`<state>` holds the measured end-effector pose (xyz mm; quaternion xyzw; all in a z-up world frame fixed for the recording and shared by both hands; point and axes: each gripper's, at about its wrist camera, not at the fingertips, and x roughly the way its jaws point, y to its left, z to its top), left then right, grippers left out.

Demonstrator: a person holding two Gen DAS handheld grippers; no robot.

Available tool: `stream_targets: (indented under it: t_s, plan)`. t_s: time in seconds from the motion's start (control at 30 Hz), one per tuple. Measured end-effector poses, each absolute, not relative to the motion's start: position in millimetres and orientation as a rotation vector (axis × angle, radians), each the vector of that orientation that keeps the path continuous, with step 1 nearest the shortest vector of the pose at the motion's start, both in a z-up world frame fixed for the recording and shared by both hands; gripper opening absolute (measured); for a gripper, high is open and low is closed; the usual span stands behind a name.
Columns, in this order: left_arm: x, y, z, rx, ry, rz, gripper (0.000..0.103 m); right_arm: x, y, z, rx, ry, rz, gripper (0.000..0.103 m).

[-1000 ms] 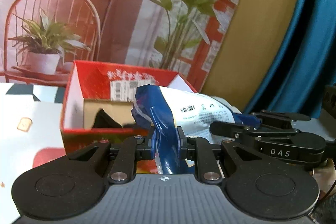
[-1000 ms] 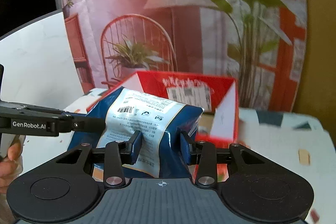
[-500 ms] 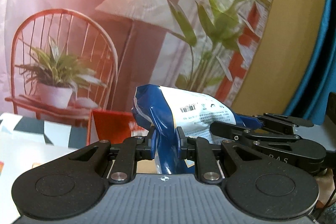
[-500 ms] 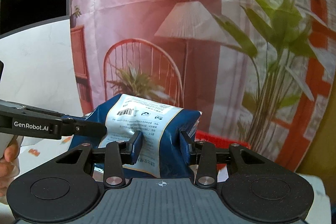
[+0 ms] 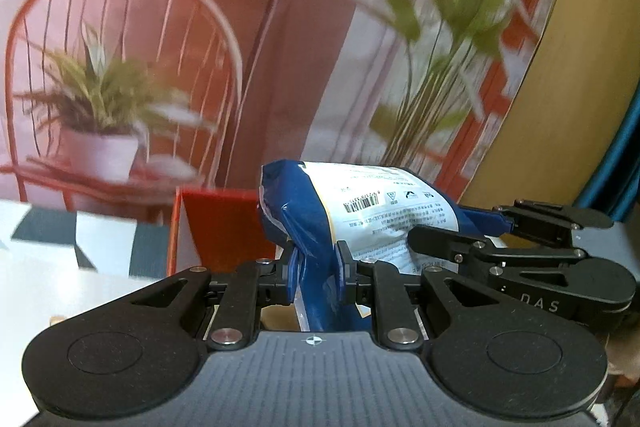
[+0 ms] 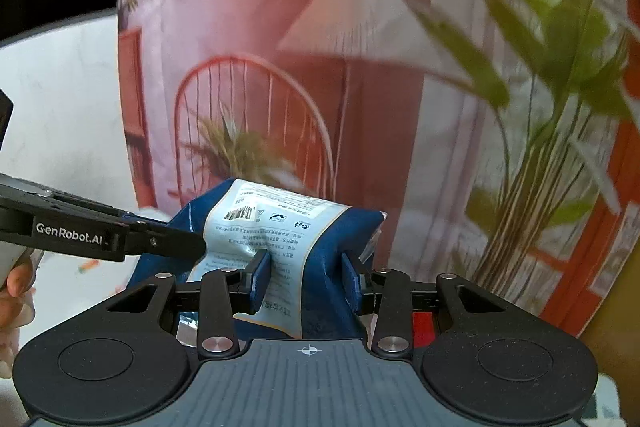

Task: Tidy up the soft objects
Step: 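Lift the snack bag with both grippers over the red box, then lower the snack bag into the box and open both grippers, then move both grippers down onto the orange floral oven mitt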

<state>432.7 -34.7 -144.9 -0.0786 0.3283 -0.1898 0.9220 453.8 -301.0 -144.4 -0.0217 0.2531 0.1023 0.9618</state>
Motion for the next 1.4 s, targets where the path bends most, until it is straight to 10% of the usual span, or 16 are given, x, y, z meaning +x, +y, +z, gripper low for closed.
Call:
stream_targets:
  t_s: [0.57, 1.4]
  plan:
    - [444, -55, -197, 0.002, 0.851, -0.336, 0.026, 467, -302, -212, 0.019, 0.803, 0.132, 0.039]
    - [265, -10, -170, -0.075, 0.783, -0.427, 0.026, 280, -282, -192, 0.178, 0.597, 0.104, 0.040]
